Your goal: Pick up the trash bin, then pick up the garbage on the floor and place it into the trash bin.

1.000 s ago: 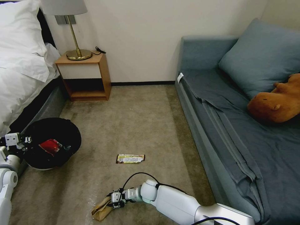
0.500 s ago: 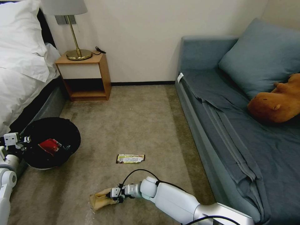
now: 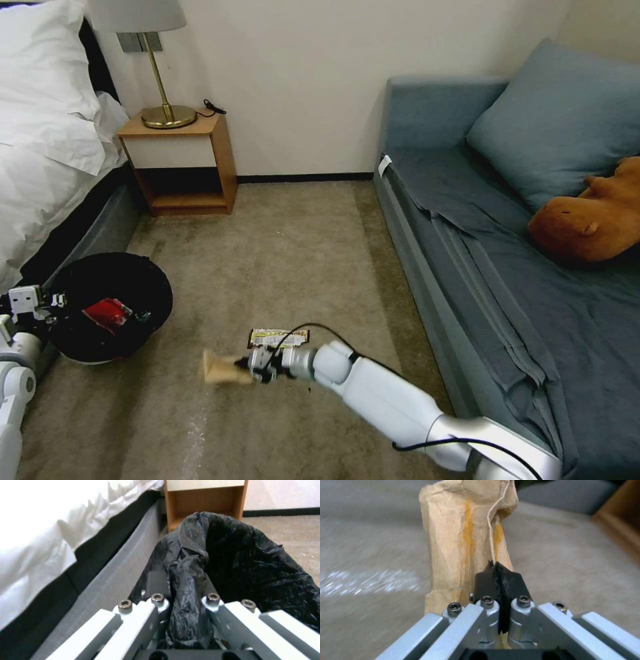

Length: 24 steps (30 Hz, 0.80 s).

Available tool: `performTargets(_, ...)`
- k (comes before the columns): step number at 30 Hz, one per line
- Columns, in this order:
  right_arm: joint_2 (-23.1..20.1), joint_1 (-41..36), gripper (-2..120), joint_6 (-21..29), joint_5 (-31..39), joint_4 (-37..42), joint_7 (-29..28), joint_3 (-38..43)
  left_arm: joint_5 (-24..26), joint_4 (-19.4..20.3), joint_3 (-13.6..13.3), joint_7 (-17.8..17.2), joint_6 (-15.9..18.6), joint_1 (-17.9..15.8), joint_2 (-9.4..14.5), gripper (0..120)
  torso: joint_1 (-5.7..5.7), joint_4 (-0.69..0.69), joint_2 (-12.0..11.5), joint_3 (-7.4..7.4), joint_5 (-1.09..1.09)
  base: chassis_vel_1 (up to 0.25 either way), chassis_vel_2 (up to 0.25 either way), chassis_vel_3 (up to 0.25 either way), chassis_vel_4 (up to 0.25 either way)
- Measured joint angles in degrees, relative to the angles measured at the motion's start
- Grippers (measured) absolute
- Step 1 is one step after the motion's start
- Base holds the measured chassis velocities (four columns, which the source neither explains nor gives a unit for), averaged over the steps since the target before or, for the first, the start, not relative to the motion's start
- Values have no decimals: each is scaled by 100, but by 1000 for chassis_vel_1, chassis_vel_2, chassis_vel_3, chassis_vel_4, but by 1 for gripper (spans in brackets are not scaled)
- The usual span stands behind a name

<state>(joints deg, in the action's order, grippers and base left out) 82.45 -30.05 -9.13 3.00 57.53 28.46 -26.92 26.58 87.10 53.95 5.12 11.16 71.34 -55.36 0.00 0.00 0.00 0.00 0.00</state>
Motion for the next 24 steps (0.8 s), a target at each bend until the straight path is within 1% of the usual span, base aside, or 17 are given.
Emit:
performTargets(5, -74, 404, 0, 184, 453, 351, -91, -36, -84, -16, -118, 34, -12, -42, -115, 6, 0, 0, 0, 0, 0, 0, 0, 0, 0)
performTargets(6, -74, 404, 0, 184, 453, 351, -91, -36, -84, -16, -118, 34, -12, -42, -115, 6, 0, 0, 0, 0, 0, 0, 0, 0, 0)
performTargets(8, -63, 668, 0, 306, 739, 497, -159, -88, -99, 5, -179, 41, -11, -72, -155, 6, 0, 0, 0, 0, 0, 0, 0, 0, 0)
performTargets(9, -63, 668, 0, 306, 739, 497, -159, -88, -99, 5, -179, 41, -11, -72, -155, 6, 0, 0, 0, 0, 0, 0, 0, 0, 0)
performTargets(12, 94, 1148, 0, 614, 1439, 715, -352, -181, -99, 98, -257, 47, 21, -111, -160, 6, 0, 0, 0, 0, -1, 0, 0, 0, 0)
performTargets(13, 94, 1148, 0, 614, 1439, 715, -352, -181, -99, 98, -257, 47, 21, -111, -160, 6, 0, 0, 0, 0, -1, 0, 0, 0, 0)
performTargets(16, 326, 1536, 0, 716, 1908, 658, -506, -389, -93, 236, -302, 58, 60, -101, -166, 6, 0, 1, 0, 0, -2, 0, 0, 0, 0)
performTargets(17, 326, 1536, 0, 716, 1908, 658, -506, -389, -93, 236, -302, 58, 60, -101, -166, 6, 0, 1, 0, 0, -2, 0, 0, 0, 0)
performTargets(19, 581, 1832, 0, 741, 2127, 399, -550, -528, -92, 379, -343, 69, 83, -60, -210, 6, 0, 1, 0, 0, -2, 0, 0, 0, 0)
performTargets(22, 707, 1914, 0, 740, 2206, 272, -567, -565, -92, 411, -357, 78, 91, -52, -227, 6, 0, 0, 0, 0, -2, 0, 0, 0, 0)
performTargets(24, 970, 2026, 0, 595, 2405, -74, -656, -605, -91, 472, -379, 84, 94, -40, -259, 6, 0, 3, 0, 0, -2, 0, 0, 0, 0)
